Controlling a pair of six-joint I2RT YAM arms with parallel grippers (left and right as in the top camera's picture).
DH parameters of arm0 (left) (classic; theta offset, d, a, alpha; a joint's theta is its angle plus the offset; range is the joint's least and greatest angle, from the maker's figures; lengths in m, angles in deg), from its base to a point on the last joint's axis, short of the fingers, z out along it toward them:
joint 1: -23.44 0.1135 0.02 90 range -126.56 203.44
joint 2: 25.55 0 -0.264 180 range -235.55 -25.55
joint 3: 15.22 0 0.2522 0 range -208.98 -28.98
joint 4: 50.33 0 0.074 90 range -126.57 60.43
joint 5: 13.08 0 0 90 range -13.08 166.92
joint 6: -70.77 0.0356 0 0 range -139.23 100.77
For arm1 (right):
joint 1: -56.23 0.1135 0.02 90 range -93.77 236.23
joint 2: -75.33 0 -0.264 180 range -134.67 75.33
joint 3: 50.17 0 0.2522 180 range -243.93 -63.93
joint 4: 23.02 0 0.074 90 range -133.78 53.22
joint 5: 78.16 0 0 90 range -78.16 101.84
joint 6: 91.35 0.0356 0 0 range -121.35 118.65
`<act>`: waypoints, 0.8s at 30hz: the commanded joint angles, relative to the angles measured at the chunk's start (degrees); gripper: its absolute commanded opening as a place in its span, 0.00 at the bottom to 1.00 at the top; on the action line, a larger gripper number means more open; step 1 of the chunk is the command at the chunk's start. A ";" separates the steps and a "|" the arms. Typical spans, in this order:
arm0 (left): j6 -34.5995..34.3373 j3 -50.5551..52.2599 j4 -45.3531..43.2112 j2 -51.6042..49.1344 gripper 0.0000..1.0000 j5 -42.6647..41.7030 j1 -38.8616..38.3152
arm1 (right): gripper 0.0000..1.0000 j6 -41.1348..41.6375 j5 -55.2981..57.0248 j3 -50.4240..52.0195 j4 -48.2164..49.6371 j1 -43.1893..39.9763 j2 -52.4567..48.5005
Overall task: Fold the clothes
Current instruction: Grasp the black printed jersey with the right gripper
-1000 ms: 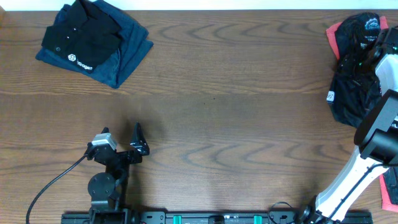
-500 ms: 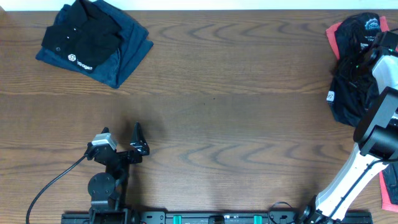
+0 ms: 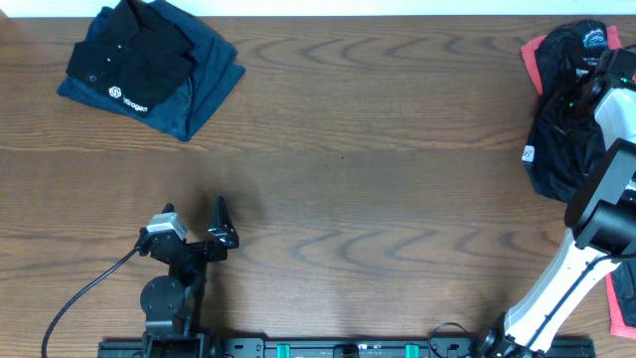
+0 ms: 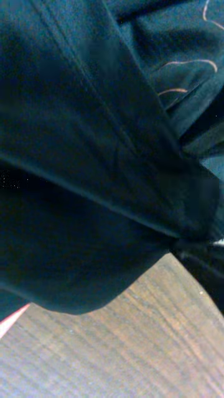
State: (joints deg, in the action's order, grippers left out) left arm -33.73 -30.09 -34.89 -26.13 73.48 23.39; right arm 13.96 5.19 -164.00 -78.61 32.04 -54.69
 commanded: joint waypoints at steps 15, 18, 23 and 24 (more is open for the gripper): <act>0.96 0.87 2.12 0.35 0.98 -0.15 0.26 | 0.01 0.52 0.37 -0.87 0.42 0.61 3.80; 0.96 0.87 2.12 0.35 0.98 -0.15 0.26 | 0.01 0.52 0.63 -0.87 0.28 1.33 6.38; 0.96 0.87 2.12 0.35 0.98 -0.15 0.26 | 0.01 0.52 0.59 -0.87 -0.31 3.67 10.91; 0.96 0.87 2.12 0.35 0.98 -0.15 0.26 | 0.01 0.52 0.61 -0.87 -0.44 4.33 11.54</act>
State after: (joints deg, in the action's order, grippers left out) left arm -33.73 -30.09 -34.87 -26.13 73.48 23.39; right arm 14.57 5.54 -164.00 -78.80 34.21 -47.32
